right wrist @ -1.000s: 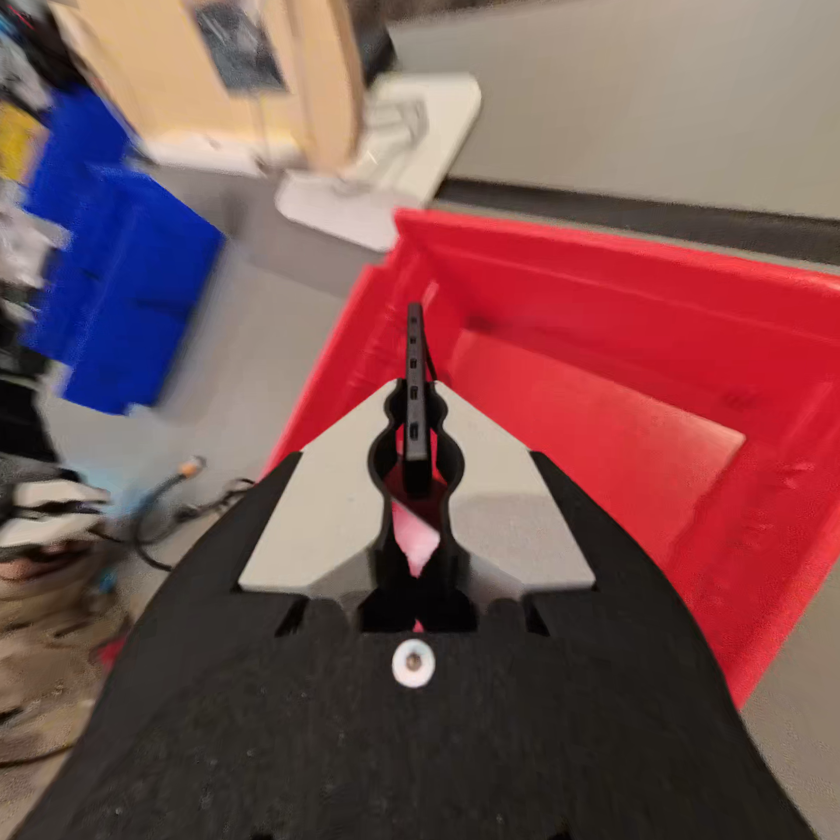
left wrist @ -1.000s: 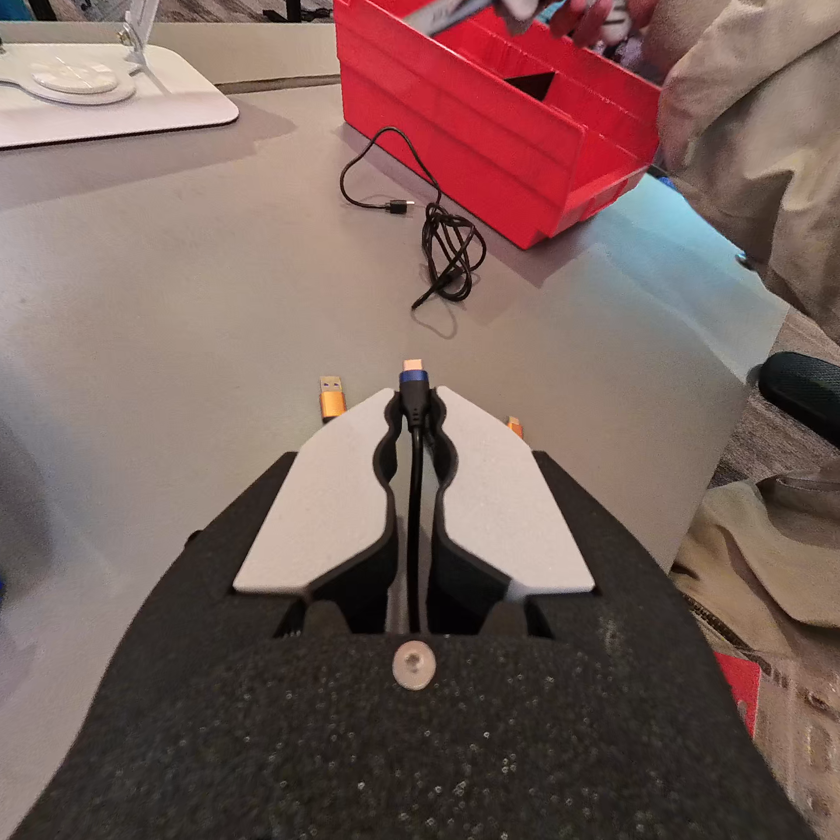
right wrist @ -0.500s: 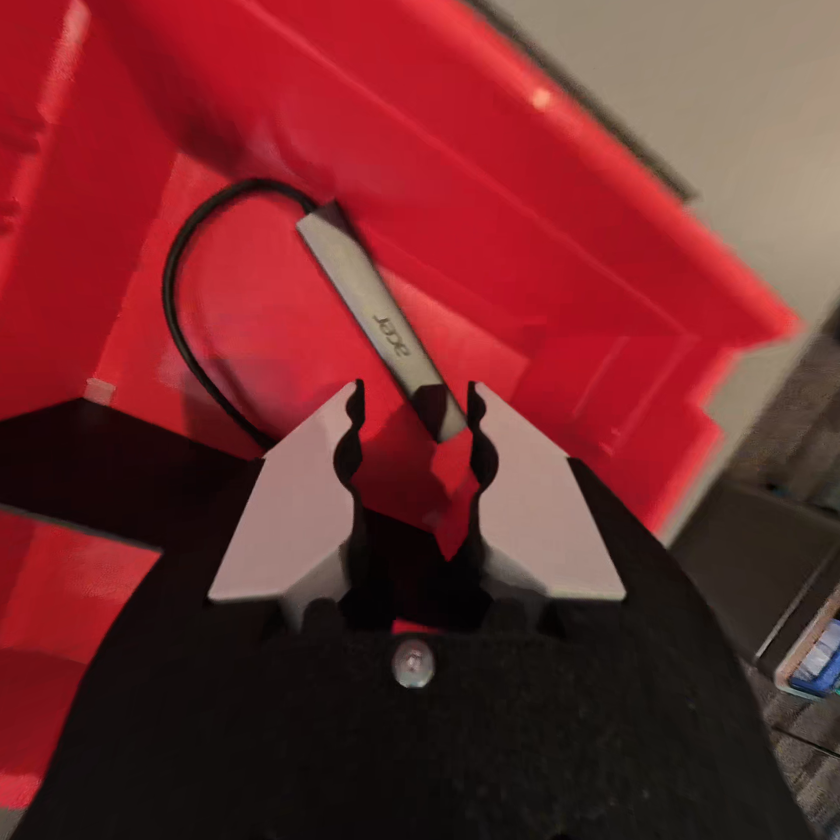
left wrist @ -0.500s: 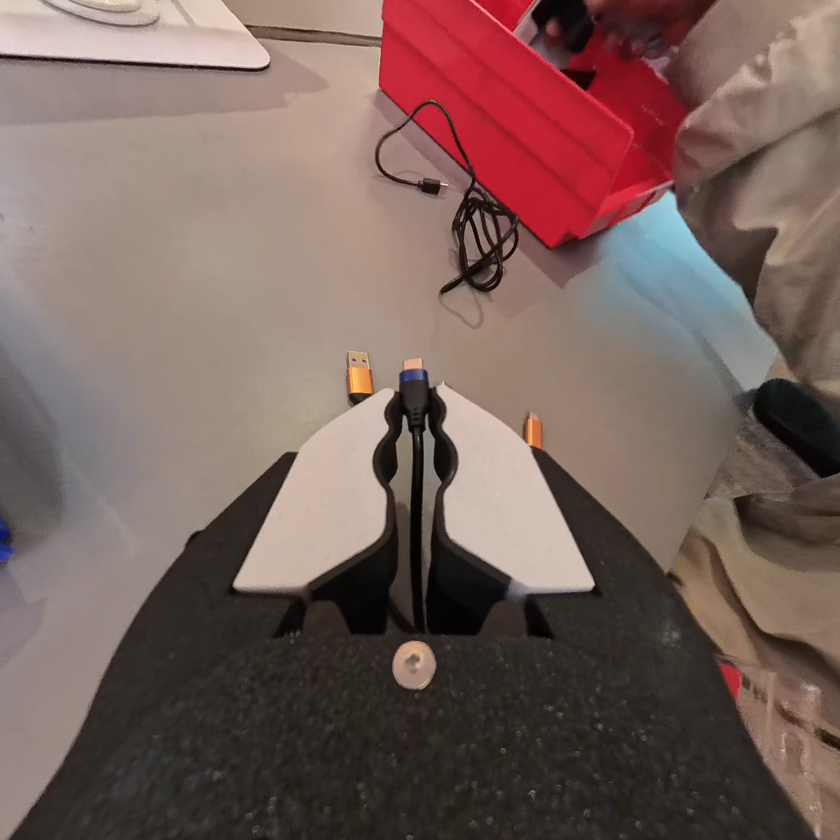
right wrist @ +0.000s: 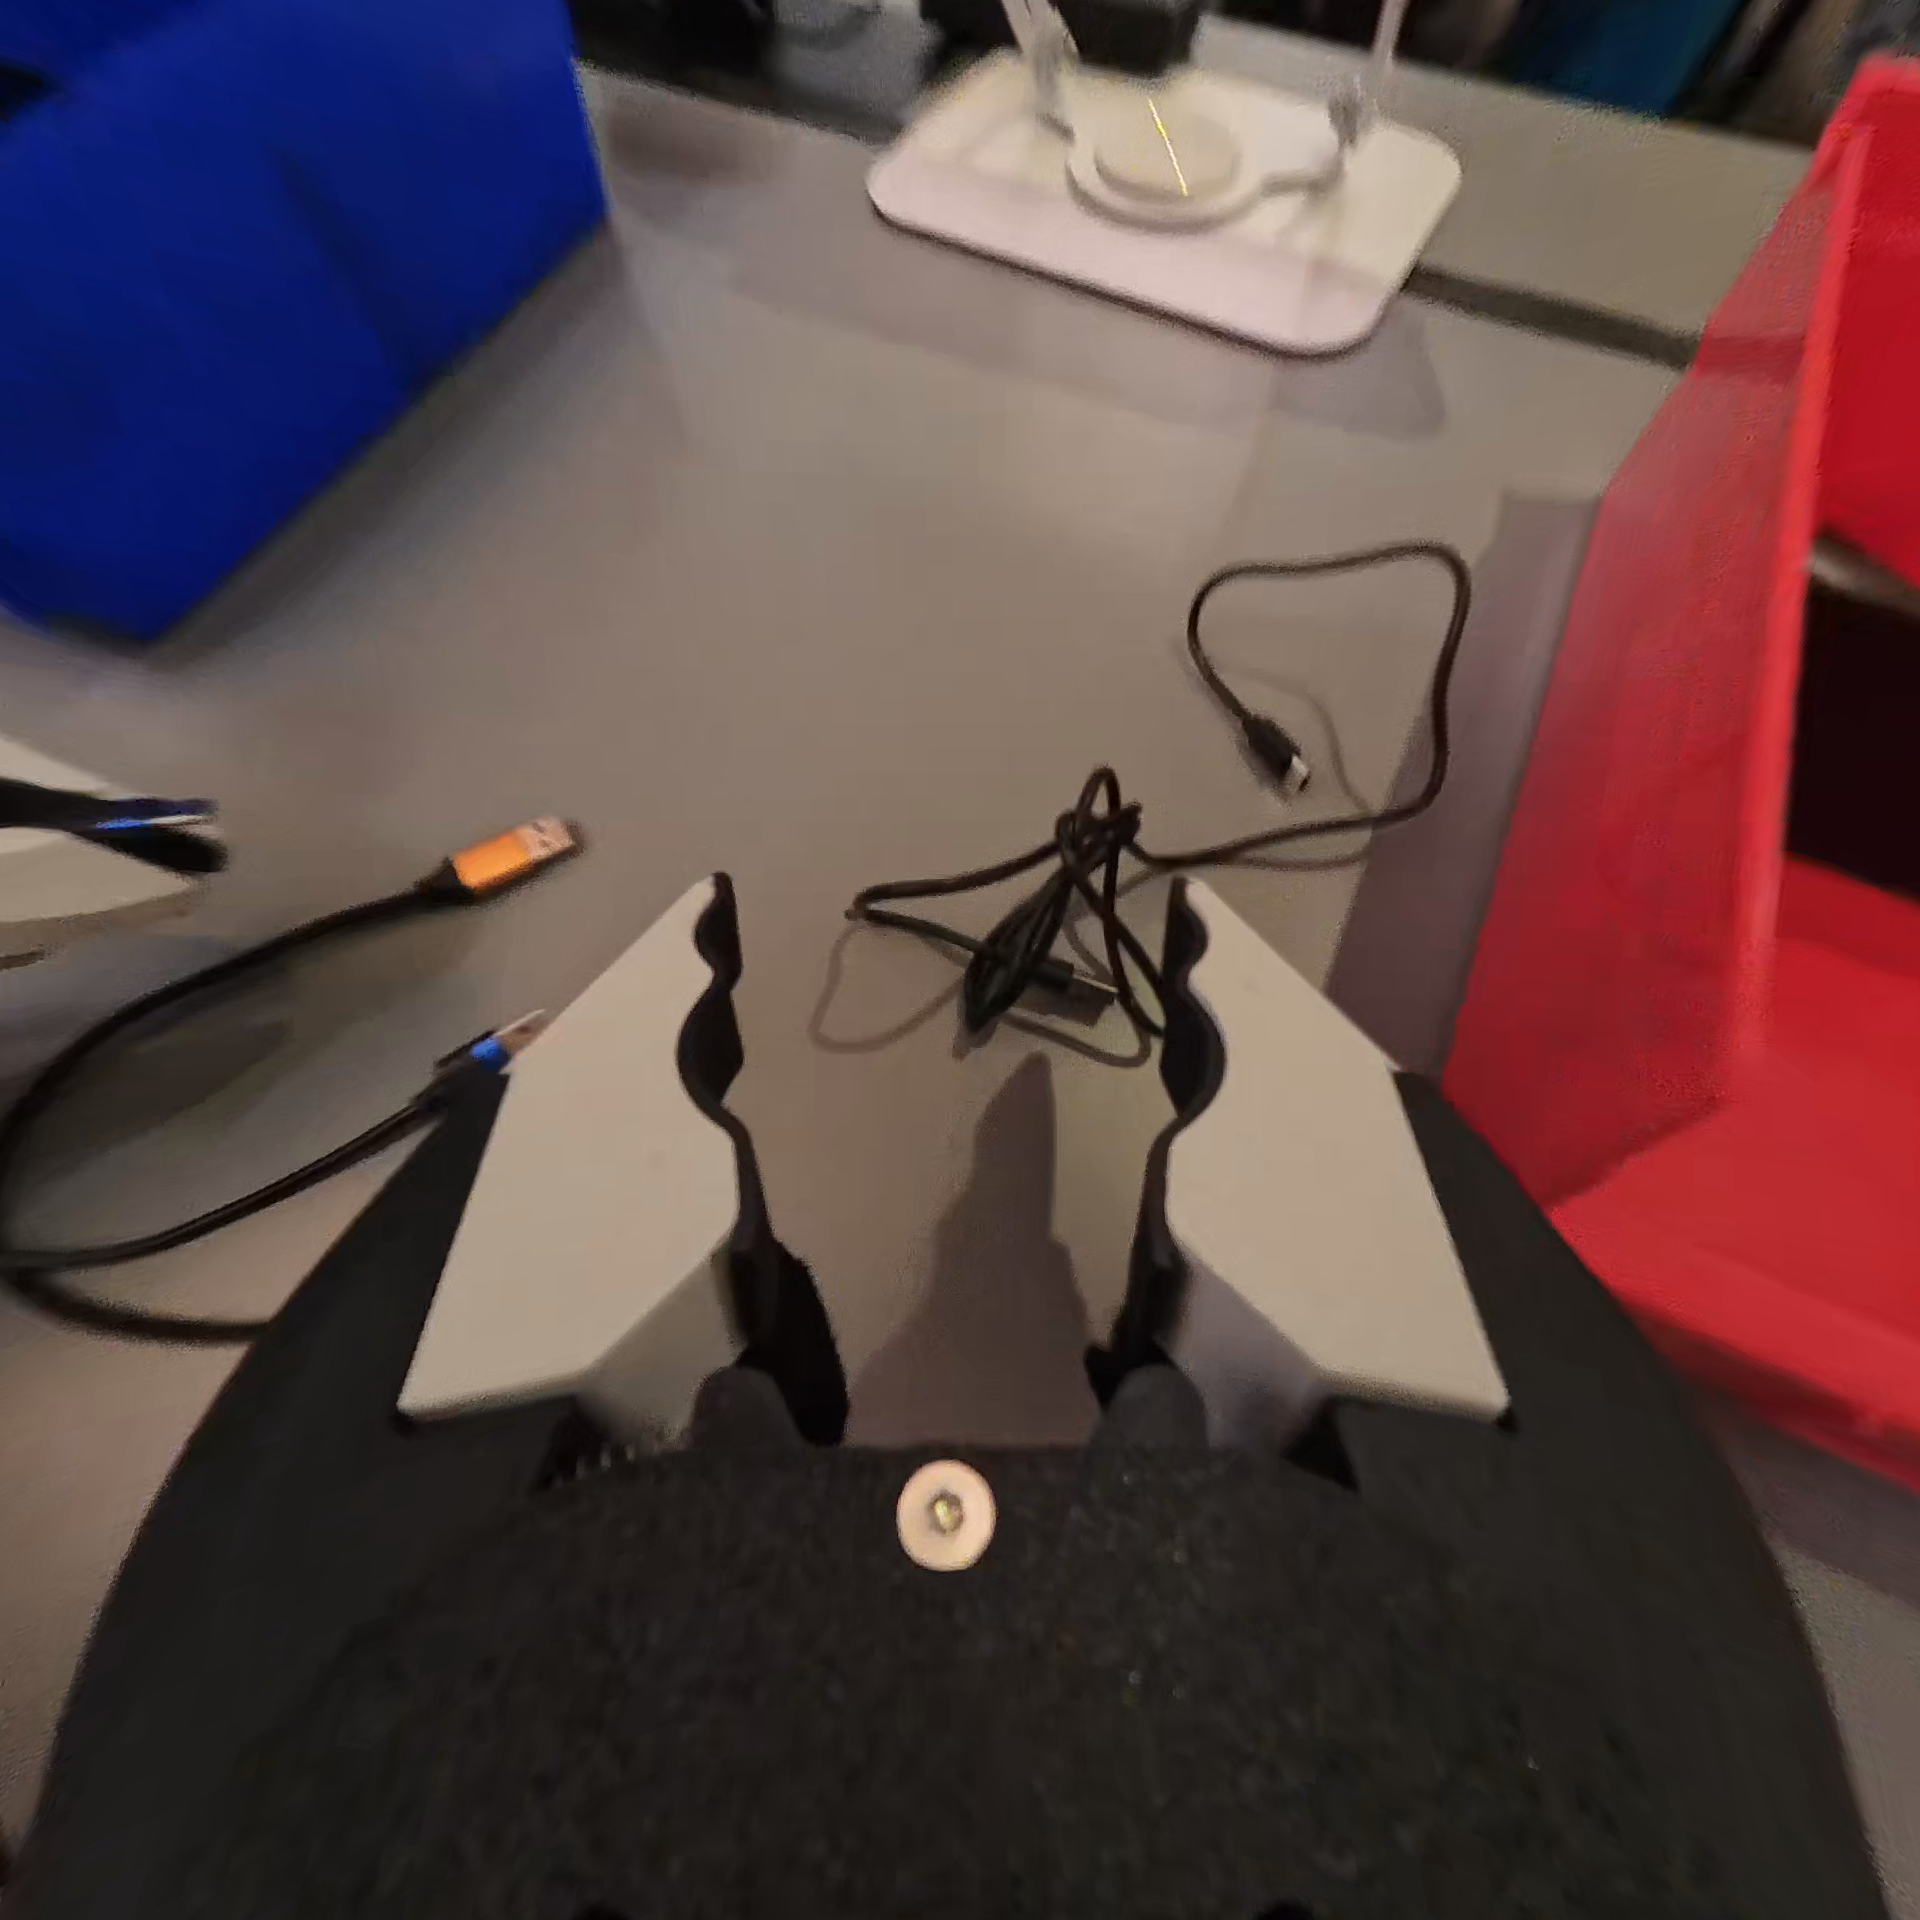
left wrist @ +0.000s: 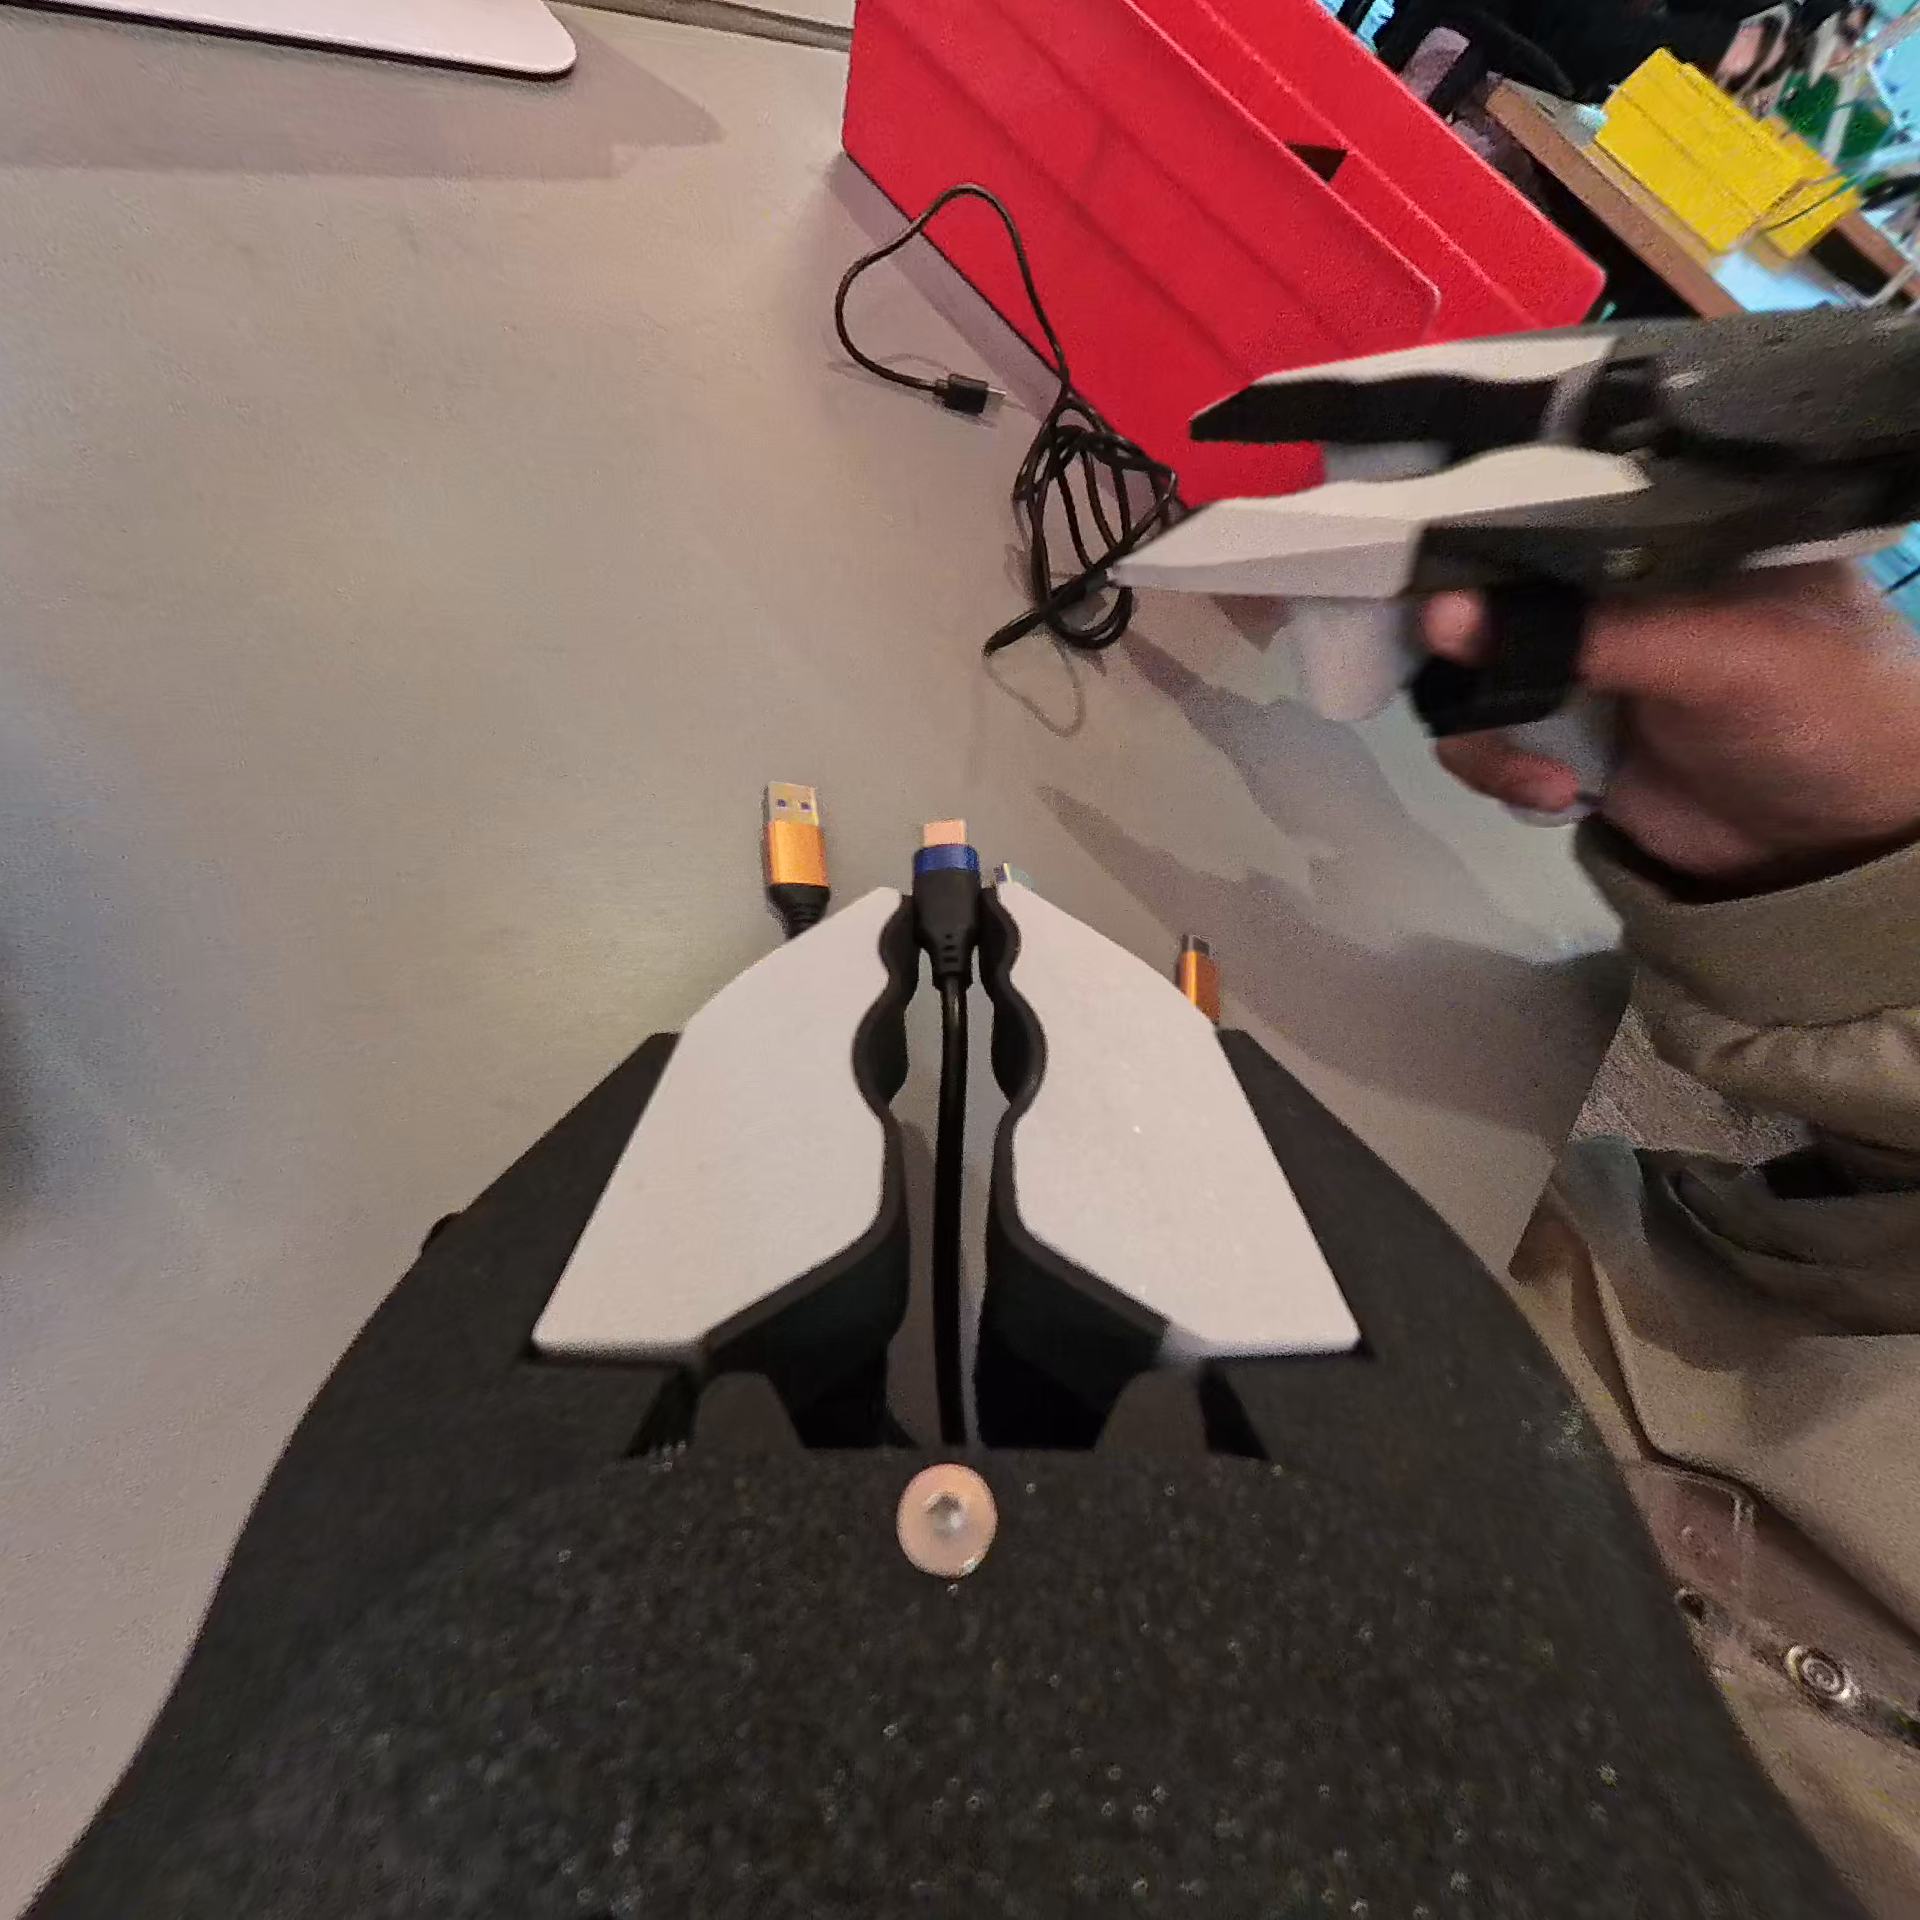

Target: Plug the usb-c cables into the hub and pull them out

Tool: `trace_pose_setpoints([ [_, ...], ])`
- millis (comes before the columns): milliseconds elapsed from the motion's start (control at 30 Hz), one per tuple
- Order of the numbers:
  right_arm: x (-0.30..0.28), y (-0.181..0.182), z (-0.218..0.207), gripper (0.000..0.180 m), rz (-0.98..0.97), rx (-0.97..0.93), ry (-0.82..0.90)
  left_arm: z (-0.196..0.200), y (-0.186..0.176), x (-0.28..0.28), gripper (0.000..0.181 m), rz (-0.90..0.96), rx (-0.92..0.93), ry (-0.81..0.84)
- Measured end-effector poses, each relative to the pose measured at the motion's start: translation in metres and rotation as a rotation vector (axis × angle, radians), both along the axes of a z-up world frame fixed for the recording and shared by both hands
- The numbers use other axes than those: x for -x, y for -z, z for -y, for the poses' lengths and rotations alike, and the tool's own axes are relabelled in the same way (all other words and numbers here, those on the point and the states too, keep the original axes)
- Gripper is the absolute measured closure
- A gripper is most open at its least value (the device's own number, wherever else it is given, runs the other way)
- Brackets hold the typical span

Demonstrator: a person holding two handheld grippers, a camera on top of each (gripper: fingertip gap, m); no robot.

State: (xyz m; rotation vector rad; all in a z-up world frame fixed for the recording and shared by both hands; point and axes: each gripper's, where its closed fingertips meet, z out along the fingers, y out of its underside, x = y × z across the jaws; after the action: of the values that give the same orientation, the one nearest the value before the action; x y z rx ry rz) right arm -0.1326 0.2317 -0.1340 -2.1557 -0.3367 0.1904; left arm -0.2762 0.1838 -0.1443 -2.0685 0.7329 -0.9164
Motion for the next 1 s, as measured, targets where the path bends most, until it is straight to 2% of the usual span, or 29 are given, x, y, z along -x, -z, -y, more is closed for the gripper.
trace_pose_setpoints([
  [100, -0.007, 0.023, -0.019, 0.097, 0.024, -0.015, 0.106, 0.004, -0.001, -0.001, 0.170, -0.001, -0.006, 0.017],
  [167, -0.011, 0.042, -0.027, 0.098, 0.038, 0.048, 0.125, 0.005, -0.002, 0.000, 0.170, -0.002, -0.012, 0.016],
  [233, -0.009, 0.056, -0.026, 0.131, 0.023, 0.114, 0.089, 0.006, -0.004, 0.002, 0.170, -0.001, -0.018, 0.011],
  [300, -0.019, 0.052, -0.026, 0.171, 0.050, 0.086, 0.100, 0.005, -0.004, 0.004, 0.170, -0.004, -0.025, 0.004],
  [400, -0.021, 0.044, -0.020, 0.174, 0.067, 0.044, 0.034, 0.005, -0.004, 0.006, 0.170, -0.001, -0.022, -0.002],
  [500, -0.011, 0.008, -0.008, 0.175, 0.047, -0.054, -0.080, 0.006, -0.004, 0.005, 0.170, -0.004, -0.022, 0.002],
  [633, 0.000, -0.072, 0.022, 0.175, 0.040, -0.180, -0.253, 0.006, -0.003, 0.004, 0.170, -0.008, -0.022, 0.006],
  [767, -0.044, -0.139, 0.034, 0.174, -0.011, -0.232, -0.218, 0.007, -0.001, 0.004, 0.170, -0.011, -0.017, 0.008],
  [867, -0.079, -0.179, 0.041, 0.174, -0.136, -0.280, -0.198, 0.007, -0.002, 0.003, 0.170, -0.010, -0.020, 0.007],
  [933, -0.103, -0.187, 0.041, 0.174, -0.199, -0.259, -0.183, 0.007, -0.002, 0.003, 0.170, -0.014, -0.021, 0.006],
  [1000, -0.130, -0.179, 0.033, 0.174, -0.220, -0.221, -0.132, 0.007, -0.002, 0.003, 0.170, -0.013, -0.021, 0.008],
])
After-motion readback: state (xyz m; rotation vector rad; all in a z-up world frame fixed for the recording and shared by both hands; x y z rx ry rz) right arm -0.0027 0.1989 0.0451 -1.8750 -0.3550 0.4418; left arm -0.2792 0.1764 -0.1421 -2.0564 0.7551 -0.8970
